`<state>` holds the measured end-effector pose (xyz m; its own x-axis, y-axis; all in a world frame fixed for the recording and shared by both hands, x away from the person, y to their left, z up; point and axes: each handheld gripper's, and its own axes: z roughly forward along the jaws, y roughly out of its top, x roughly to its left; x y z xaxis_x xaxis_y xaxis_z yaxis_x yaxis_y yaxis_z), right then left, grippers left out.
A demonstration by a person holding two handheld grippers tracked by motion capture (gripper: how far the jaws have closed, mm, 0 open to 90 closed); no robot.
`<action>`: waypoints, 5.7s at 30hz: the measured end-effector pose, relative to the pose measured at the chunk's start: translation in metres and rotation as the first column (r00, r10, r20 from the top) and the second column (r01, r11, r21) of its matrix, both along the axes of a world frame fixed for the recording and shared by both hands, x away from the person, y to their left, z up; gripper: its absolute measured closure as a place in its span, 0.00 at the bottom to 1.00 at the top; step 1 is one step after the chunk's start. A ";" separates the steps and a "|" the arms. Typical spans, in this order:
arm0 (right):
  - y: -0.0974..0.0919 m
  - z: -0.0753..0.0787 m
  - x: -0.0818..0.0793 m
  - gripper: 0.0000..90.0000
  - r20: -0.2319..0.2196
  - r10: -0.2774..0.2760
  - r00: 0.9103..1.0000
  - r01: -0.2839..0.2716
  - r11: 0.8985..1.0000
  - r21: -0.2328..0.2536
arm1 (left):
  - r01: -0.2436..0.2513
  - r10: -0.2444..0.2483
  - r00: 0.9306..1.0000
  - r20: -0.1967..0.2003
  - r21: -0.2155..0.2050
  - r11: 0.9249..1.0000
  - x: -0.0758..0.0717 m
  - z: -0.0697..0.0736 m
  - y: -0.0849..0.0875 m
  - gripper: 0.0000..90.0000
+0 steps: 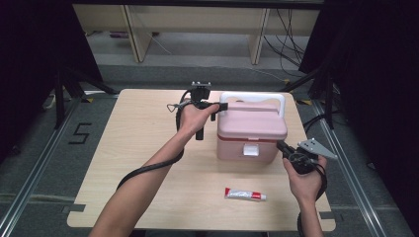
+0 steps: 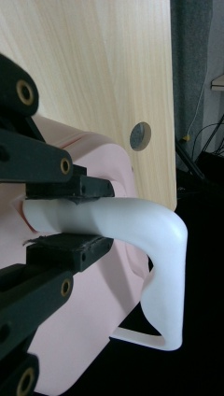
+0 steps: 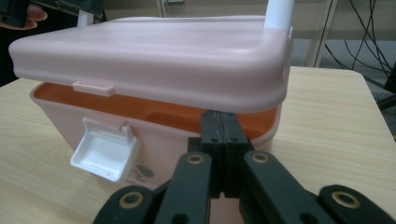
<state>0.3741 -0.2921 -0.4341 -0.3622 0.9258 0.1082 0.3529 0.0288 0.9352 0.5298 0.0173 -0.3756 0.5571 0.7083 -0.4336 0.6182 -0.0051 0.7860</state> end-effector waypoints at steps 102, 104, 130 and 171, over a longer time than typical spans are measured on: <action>0.006 0.025 0.019 1.00 0.072 -0.013 0.997 0.013 1.000 -0.004 | 0.259 -0.322 0.823 0.469 0.194 0.946 -0.119 -0.081 -0.065 0.99; 0.006 0.025 0.019 1.00 0.075 -0.009 0.997 0.009 1.000 0.002 | 0.262 -0.325 0.821 0.469 0.196 0.945 -0.118 -0.083 -0.066 0.99; 0.007 0.036 0.022 1.00 0.080 -0.019 0.997 0.020 1.000 -0.010 | 0.285 -0.350 0.806 0.477 0.205 0.936 -0.112 -0.092 -0.068 0.99; 0.010 0.068 0.053 1.00 0.162 -0.052 0.985 0.055 0.998 -0.016 | 0.291 -0.359 0.804 0.474 0.214 0.933 -0.111 -0.091 -0.067 0.99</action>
<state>0.4275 -0.2825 -0.3661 -0.3232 0.9457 0.0336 0.1987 0.0332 0.9795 0.4187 -0.0494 -0.4666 0.8786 0.4754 0.0449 0.0881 -0.2537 0.9633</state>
